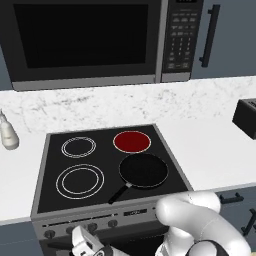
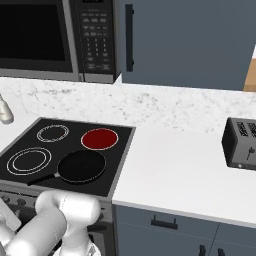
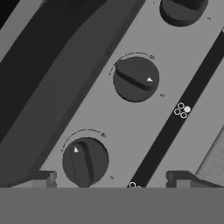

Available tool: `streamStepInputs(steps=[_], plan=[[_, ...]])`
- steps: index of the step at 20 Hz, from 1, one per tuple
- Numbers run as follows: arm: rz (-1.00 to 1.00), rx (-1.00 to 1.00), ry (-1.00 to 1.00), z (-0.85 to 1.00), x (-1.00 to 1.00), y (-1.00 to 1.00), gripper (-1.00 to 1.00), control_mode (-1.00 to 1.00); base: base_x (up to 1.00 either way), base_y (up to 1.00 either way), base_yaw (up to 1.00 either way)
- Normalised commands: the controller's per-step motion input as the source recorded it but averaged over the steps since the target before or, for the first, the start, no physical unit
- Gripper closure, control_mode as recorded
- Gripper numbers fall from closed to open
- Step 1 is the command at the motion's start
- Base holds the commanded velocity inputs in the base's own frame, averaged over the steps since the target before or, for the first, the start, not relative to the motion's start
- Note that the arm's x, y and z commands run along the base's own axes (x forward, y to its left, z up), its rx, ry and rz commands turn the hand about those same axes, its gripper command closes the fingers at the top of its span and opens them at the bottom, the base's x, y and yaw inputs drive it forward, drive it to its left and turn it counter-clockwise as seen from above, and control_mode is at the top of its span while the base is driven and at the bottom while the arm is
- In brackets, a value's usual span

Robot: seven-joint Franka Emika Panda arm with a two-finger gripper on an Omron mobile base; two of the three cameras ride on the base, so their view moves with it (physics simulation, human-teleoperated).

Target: Turn off the rear right burner of the stove.

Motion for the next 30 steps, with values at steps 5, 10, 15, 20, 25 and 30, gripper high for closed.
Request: streamStepInputs(steps=[5,10,15,20,25,30], plan=[[0.00,0.00,-0.09,-0.23,0.05,-0.04,-1.00,-1.00,0.00,0.00,0.00],[0.00,0.01,-0.08,-0.15,0.16,0.00,-1.00,-1.00,0.00,0.00,0.00],[0.00,0.03,-0.10,-0.08,0.11,-0.04,-1.00,-1.00,0.00,0.00,0.00],[0.00,0.02,-0.10,-0.01,0.06,-0.04,-1.00,-1.00,0.00,0.00,0.00],[0.00,0.03,-0.07,0.00,0.03,-0.12,-1.00,-1.00,0.00,0.00,0.00],[0.00,0.03,-0.02,0.00,0.06,-0.10,-1.00,-1.00,0.00,0.00,0.00]])
